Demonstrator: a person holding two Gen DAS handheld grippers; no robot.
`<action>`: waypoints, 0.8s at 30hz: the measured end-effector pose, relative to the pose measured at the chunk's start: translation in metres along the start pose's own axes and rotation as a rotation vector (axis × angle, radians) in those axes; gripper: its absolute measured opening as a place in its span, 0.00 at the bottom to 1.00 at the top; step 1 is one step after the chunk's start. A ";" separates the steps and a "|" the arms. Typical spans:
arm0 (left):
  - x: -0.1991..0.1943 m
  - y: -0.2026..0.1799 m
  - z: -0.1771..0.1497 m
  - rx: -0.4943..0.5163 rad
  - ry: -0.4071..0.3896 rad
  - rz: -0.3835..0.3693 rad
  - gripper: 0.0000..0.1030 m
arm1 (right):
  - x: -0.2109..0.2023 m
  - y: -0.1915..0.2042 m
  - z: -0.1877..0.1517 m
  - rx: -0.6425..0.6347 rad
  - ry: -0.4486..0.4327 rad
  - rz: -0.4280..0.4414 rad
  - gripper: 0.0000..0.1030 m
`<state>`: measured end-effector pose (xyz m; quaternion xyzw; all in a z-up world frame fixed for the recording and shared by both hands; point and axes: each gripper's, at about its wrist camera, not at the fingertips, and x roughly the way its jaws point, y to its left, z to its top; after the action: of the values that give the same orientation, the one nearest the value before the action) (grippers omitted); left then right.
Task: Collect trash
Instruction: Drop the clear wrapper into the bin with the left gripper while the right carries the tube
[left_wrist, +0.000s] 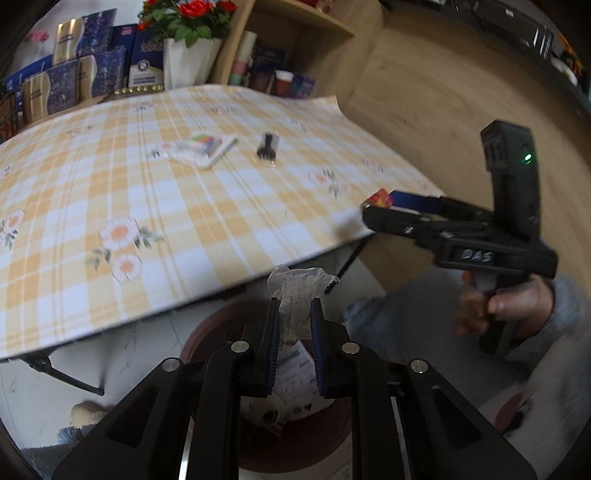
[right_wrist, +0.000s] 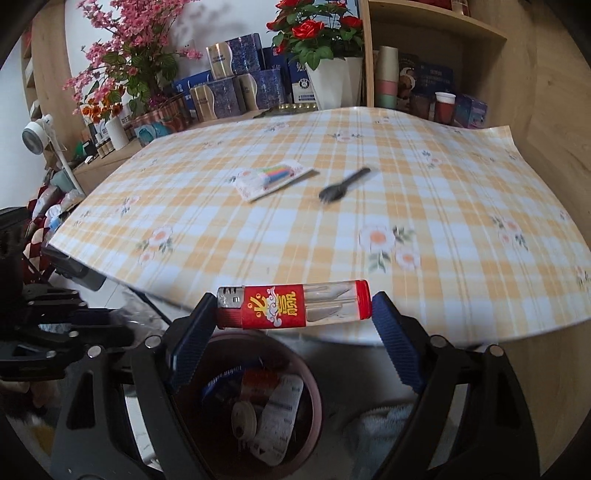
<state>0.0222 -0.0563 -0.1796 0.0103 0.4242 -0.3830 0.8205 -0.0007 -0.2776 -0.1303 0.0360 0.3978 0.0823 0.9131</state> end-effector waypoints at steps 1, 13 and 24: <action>0.003 -0.001 -0.004 0.006 0.006 0.002 0.15 | 0.000 0.000 -0.005 -0.001 0.009 -0.001 0.81; 0.054 0.000 -0.037 0.083 0.176 0.083 0.16 | 0.009 0.017 -0.027 -0.039 0.007 -0.014 0.81; 0.069 0.038 -0.046 -0.065 0.274 0.165 0.19 | 0.018 0.024 -0.034 -0.074 0.053 -0.022 0.81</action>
<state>0.0388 -0.0571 -0.2691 0.0704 0.5421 -0.2952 0.7836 -0.0162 -0.2506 -0.1630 -0.0045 0.4188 0.0881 0.9038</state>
